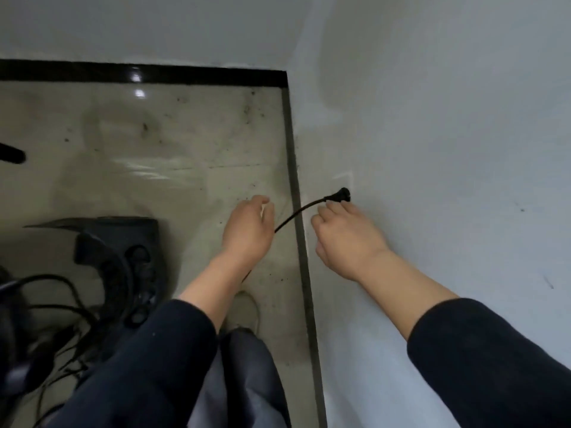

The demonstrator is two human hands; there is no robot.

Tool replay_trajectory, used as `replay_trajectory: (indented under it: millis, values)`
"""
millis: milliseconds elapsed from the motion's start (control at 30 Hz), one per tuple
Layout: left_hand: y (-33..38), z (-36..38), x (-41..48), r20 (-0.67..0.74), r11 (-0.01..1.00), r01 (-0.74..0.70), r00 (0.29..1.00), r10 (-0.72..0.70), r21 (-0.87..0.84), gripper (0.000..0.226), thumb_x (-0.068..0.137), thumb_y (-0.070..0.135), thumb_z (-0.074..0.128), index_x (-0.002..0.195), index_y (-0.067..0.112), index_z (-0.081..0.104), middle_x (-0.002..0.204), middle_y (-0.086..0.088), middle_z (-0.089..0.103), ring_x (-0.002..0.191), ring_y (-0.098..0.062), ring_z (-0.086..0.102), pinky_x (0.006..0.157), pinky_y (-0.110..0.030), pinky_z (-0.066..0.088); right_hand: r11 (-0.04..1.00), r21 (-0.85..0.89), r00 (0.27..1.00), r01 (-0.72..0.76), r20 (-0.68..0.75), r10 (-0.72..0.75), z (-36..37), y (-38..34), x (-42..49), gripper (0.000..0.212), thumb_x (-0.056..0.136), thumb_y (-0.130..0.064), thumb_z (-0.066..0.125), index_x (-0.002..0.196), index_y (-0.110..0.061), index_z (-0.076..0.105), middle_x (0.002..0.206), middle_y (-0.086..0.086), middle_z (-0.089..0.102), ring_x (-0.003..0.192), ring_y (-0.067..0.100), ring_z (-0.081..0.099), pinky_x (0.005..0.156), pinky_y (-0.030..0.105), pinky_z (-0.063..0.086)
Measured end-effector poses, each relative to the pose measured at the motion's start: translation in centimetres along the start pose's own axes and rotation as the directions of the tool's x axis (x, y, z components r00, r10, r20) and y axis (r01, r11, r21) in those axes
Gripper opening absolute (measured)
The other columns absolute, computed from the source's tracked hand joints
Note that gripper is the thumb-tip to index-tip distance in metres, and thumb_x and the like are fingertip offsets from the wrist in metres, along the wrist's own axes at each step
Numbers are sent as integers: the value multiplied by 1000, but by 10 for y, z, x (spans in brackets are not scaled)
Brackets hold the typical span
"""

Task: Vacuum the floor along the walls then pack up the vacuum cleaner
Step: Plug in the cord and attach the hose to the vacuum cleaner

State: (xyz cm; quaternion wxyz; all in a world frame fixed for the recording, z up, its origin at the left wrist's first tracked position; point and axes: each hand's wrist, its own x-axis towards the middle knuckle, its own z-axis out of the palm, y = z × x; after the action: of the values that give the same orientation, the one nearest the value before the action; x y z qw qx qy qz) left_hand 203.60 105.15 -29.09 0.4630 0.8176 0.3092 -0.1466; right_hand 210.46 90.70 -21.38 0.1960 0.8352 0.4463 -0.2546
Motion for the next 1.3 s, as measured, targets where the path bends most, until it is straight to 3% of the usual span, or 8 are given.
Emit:
replay_trajectory:
  millis: [100,233,467,700,833,967,1100,1300]
  values:
    - [-16,-50,-44,-125,1000,22,992,-23,-13,30,101,23,44,119,10,64,114,-13,67,105,-31,59,79,-29,36,987,155,988,36,-153,-12,-35,-37,3,25,84,-20,57,102,-3,63,102,16,63,101,34,57,88,40,42]
    - [-30,-107,-100,-268,999,27,963,-34,-29,27,100,20,45,117,11,64,112,-10,65,107,-28,57,88,-36,44,978,167,978,128,-188,-96,-82,-96,4,37,94,-30,47,124,-10,52,124,8,55,119,27,44,96,36,33]
    - [-73,-186,-216,-431,1000,5,902,-11,-17,25,97,16,47,116,14,64,110,-3,63,107,-23,56,90,-36,44,958,133,949,253,-228,-219,-148,-201,-22,38,94,-33,47,124,-11,53,127,6,55,122,25,43,98,37,35]
    - [-138,-275,-324,-644,994,-84,757,109,70,32,91,24,42,108,12,67,105,-1,63,99,-20,55,85,-28,43,936,212,926,280,-317,-205,-188,-324,-45,37,95,-34,48,123,-11,55,125,7,57,120,27,45,96,39,38]
    - [-192,-313,-364,-750,989,-14,651,120,146,29,90,16,51,114,8,65,113,-8,59,107,-23,49,94,-32,41,900,273,897,341,-381,-225,-202,-397,-53,49,99,-39,43,140,-12,42,136,6,53,126,26,43,98,40,36]
    - [-224,-320,-377,-691,968,187,722,-20,168,59,88,27,67,141,9,46,139,-17,46,130,-35,37,105,-47,37,906,298,934,302,-283,-218,-204,-426,-44,56,101,-45,37,148,-14,31,142,8,47,129,27,43,102,42,36]
    - [-242,-324,-377,-569,937,268,817,-98,224,77,92,51,52,153,13,25,155,-16,30,144,-33,22,115,-44,24,895,388,968,222,-197,-155,-203,-426,-28,45,101,-45,40,132,-14,48,124,10,56,114,31,53,86,39,43]
    - [-255,-325,-373,-487,905,237,872,-38,354,70,94,56,42,146,8,41,149,-18,39,140,-33,32,114,-50,28,914,360,969,189,-220,-114,-195,-423,-30,42,100,-47,42,111,-7,51,113,12,57,102,31,54,74,37,40]
